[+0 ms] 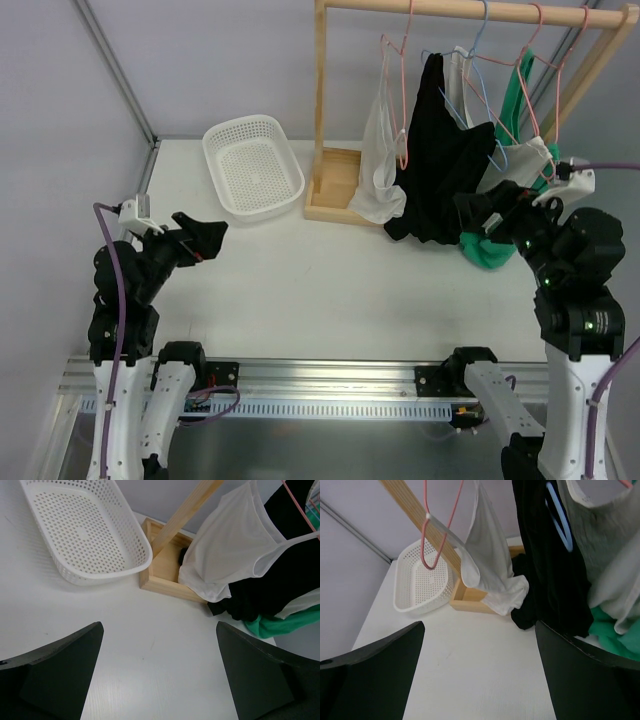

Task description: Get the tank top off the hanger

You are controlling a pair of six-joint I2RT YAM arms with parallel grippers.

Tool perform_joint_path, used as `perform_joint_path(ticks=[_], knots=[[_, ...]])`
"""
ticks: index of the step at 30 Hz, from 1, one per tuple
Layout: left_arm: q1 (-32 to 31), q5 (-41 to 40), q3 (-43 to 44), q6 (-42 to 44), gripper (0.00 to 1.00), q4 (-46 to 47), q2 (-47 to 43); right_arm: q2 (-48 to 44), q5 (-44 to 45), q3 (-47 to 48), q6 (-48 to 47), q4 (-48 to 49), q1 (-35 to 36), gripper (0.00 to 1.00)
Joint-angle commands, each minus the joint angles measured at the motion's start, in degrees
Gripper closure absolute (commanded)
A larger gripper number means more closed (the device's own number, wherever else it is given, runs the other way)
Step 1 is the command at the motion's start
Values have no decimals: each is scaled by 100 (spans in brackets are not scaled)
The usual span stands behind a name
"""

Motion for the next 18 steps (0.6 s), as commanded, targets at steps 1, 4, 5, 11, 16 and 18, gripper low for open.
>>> perform_joint_path(ticks=[1, 4, 5, 11, 16, 18], knots=[[-18, -196, 365, 383, 1, 165, 310, 557, -345, 535, -21, 775, 36, 1], [-27, -214, 611, 480, 1, 182, 575, 1094, -477, 799, 172, 1179, 79, 1], [-18, -231, 663, 550, 1, 208, 628, 1225, -503, 1009, 216, 1328, 123, 1], [-18, -845, 1190, 1076, 1, 296, 1058, 2298, -223, 2117, -3, 1391, 633, 2], [-18, -891, 1508, 1201, 1, 428, 1471, 3115, -179, 3163, -38, 1531, 747, 2], [-18, -899, 1543, 1139, 1, 437, 1559, 3554, -144, 3427, -56, 1619, 826, 3]])
